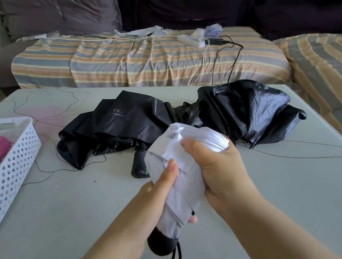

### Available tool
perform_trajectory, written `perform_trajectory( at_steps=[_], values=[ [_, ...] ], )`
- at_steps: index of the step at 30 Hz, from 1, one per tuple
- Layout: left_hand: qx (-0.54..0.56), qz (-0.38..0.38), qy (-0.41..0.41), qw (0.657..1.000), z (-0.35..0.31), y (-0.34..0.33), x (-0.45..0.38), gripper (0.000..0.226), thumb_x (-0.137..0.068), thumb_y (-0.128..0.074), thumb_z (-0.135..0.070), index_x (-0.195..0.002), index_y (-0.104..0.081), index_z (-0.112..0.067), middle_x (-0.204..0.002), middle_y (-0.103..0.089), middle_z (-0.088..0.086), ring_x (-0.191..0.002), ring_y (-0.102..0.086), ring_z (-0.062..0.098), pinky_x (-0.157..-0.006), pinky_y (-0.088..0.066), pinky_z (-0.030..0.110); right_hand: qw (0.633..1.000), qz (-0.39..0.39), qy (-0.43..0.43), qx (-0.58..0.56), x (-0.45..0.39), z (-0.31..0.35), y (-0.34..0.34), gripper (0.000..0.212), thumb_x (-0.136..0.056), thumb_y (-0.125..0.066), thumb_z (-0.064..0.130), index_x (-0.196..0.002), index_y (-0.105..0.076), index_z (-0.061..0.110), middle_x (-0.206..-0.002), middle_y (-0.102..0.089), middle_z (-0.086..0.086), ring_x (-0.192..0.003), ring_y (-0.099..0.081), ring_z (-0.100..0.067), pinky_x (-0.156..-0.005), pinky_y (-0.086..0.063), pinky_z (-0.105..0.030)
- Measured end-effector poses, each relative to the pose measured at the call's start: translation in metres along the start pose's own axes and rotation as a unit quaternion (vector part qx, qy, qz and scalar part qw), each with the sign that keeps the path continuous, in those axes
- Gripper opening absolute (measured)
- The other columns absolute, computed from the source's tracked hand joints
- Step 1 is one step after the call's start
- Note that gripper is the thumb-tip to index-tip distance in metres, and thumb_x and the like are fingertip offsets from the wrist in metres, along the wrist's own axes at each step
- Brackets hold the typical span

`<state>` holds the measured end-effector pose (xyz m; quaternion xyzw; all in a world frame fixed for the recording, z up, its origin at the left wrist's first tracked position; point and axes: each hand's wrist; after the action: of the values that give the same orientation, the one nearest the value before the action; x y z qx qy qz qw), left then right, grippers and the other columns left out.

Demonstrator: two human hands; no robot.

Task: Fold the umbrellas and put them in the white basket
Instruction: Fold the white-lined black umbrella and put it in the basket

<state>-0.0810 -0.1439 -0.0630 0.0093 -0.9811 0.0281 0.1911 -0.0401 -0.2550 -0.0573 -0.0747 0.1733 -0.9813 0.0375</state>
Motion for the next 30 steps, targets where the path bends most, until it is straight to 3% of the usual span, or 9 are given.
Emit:
perform_trajectory(
  at_steps=[3, 6, 11, 15, 19, 22, 25, 28, 30],
  values=[
    [0.008, 0.060, 0.020, 0.998, 0.001, 0.000, 0.009, 0.073, -0.073, -0.041, -0.069, -0.095, -0.071, -0.005, -0.086, -0.071, 0.017, -0.069, -0.064, 0.028, -0.060, -0.049, 0.030, 0.999, 0.046, 0.015, 0.012, 0.001, 0.003, 0.001, 0.035, -0.071, -0.068, 0.012, -0.104, -0.066, 0.002, -0.101, -0.064, -0.032, -0.077, -0.065, -0.036, -0.067, -0.048, -0.049],
    [-0.011, 0.017, -0.005, 1.000, 0.006, 0.005, 0.020, 0.064, -0.072, -0.043, -0.066, -0.072, -0.068, -0.007, -0.065, -0.068, 0.013, -0.052, -0.061, 0.021, -0.050, -0.045, 0.021, 0.995, 0.092, 0.033, 0.023, 0.001, 0.007, 0.002, 0.033, -0.078, -0.067, 0.015, -0.107, -0.064, -0.001, -0.106, -0.062, -0.033, -0.085, -0.066, -0.033, -0.073, -0.050, -0.051],
    [0.008, -0.120, -0.016, 0.993, 0.002, 0.003, 0.014, 0.055, -0.088, -0.046, -0.054, -0.065, -0.063, -0.007, -0.047, -0.062, 0.007, -0.037, -0.056, 0.014, -0.037, -0.039, 0.014, 0.991, 0.089, -0.063, 0.074, 0.005, 0.001, 0.000, 0.093, -0.058, -0.083, 0.052, -0.136, -0.039, 0.026, -0.119, -0.067, -0.006, -0.108, -0.066, -0.022, -0.097, -0.050, -0.046],
    [-0.149, -0.183, -0.121, 0.964, 0.011, 0.000, 0.019, 0.069, -0.064, -0.033, -0.074, -0.062, -0.057, -0.010, -0.041, -0.050, -0.003, -0.038, -0.046, 0.010, -0.044, -0.035, 0.022, 0.995, 0.031, -0.049, 0.078, 0.009, -0.012, -0.004, 0.065, -0.065, -0.080, 0.032, -0.123, -0.054, 0.018, -0.105, -0.072, -0.007, -0.095, -0.071, -0.025, -0.086, -0.056, -0.045],
    [-0.255, -0.222, -0.159, 0.928, 0.015, -0.007, 0.026, 0.065, -0.068, -0.029, -0.074, -0.058, -0.047, -0.012, -0.041, -0.040, -0.005, -0.040, -0.038, 0.009, -0.043, -0.027, 0.019, 0.998, 0.033, 0.022, 0.042, 0.005, -0.010, -0.006, 0.034, -0.072, -0.068, 0.011, -0.106, -0.068, 0.013, -0.101, -0.072, -0.016, -0.097, -0.069, -0.033, -0.088, -0.054, -0.052],
    [-0.178, -0.182, -0.144, 0.956, 0.018, -0.003, 0.022, 0.058, -0.074, -0.046, -0.067, -0.066, -0.055, -0.010, -0.047, -0.048, -0.006, -0.045, -0.044, 0.005, -0.048, -0.033, 0.016, 0.999, 0.021, 0.011, 0.034, 0.001, -0.009, -0.003, 0.032, -0.068, -0.064, 0.009, -0.100, -0.068, 0.014, -0.096, -0.072, -0.018, -0.091, -0.070, -0.035, -0.083, -0.055, -0.057],
    [-0.038, 0.007, -0.011, 0.999, 0.003, 0.002, 0.021, 0.068, -0.073, -0.043, -0.072, -0.090, -0.069, -0.011, -0.075, -0.071, 0.007, -0.066, -0.066, 0.014, -0.069, -0.048, 0.024, 0.997, 0.063, -0.012, 0.036, 0.001, -0.007, 0.000, 0.035, -0.070, -0.061, 0.009, -0.105, -0.065, 0.008, -0.090, -0.070, -0.021, -0.081, -0.070, -0.035, -0.067, -0.058, -0.048],
    [0.047, 0.059, 0.034, 0.997, -0.009, 0.001, 0.020, 0.058, -0.090, -0.037, -0.053, -0.109, -0.067, -0.007, -0.073, -0.064, 0.010, -0.049, -0.062, 0.009, -0.052, -0.047, 0.016, 0.993, 0.118, -0.014, 0.021, 0.003, -0.005, -0.002, 0.037, -0.073, -0.059, 0.007, -0.109, -0.062, 0.004, -0.088, -0.066, -0.026, -0.076, -0.067, -0.036, -0.061, -0.054, -0.045],
    [0.037, 0.034, 0.053, 0.997, -0.005, 0.001, 0.022, 0.060, -0.090, -0.034, -0.059, -0.092, -0.068, -0.009, -0.065, -0.065, 0.008, -0.046, -0.058, 0.014, -0.046, -0.044, 0.019, 0.989, 0.144, -0.019, 0.003, 0.002, -0.002, -0.003, 0.036, -0.073, -0.057, 0.009, -0.107, -0.060, -0.002, -0.087, -0.064, -0.022, -0.078, -0.065, -0.034, -0.065, -0.053, -0.043]
  ],
)
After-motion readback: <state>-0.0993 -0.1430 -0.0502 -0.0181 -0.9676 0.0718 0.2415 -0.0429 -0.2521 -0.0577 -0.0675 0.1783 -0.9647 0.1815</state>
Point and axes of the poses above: each hand's wrist, its own x-axis away from the middle knuckle, its own y-axis out of the back of the hand, z = x × y
